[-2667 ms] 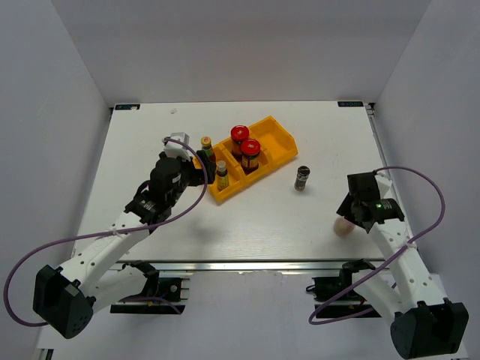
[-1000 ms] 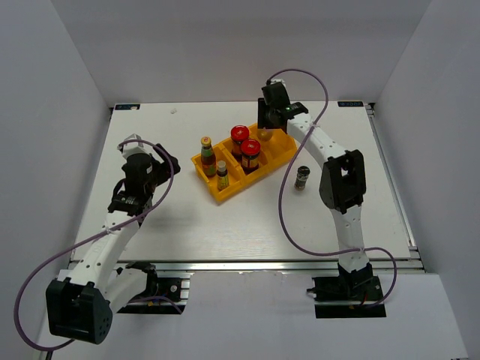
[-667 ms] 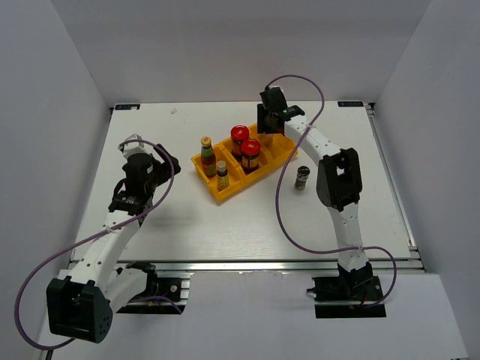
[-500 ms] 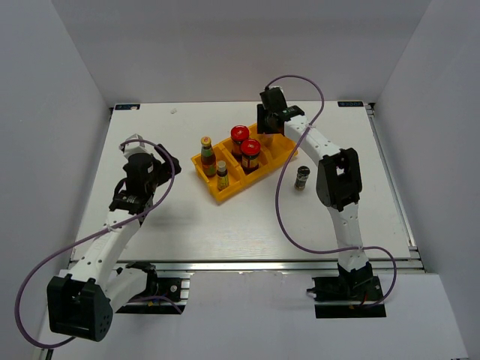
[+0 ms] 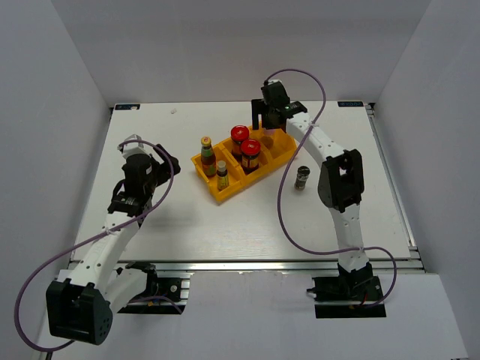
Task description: Organize the condiment bottles
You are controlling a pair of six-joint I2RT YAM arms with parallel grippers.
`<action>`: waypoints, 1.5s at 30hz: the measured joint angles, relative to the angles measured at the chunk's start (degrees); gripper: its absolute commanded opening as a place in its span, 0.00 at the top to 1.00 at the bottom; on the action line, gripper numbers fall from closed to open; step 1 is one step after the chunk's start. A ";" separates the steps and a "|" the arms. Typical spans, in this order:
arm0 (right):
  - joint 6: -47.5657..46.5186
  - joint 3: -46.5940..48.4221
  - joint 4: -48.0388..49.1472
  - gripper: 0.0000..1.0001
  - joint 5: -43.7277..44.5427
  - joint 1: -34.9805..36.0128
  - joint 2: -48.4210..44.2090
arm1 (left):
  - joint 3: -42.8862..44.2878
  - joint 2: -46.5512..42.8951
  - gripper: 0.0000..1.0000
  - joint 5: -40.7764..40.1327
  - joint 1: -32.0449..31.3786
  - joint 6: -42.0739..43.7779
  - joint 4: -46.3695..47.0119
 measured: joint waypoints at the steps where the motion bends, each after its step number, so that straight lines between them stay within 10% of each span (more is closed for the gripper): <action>1: -0.24 -0.07 0.00 0.11 0.04 0.00 -0.59 | 0.00 -0.42 0.02 0.17 0.00 -0.02 -0.02; 23: 0.11 -50.36 3.45 0.11 6.47 -0.02 -39.28 | -2.97 -3.76 0.02 4.61 0.00 -0.72 1.46; 41: 7.19 -52.83 3.54 0.22 5.99 -2.51 -36.04 | -3.91 -3.76 0.02 4.70 0.00 -0.74 1.70; 45: 7.65 -53.02 3.65 0.44 5.95 -2.62 -35.89 | -4.17 -3.76 0.02 4.92 0.00 -0.72 1.90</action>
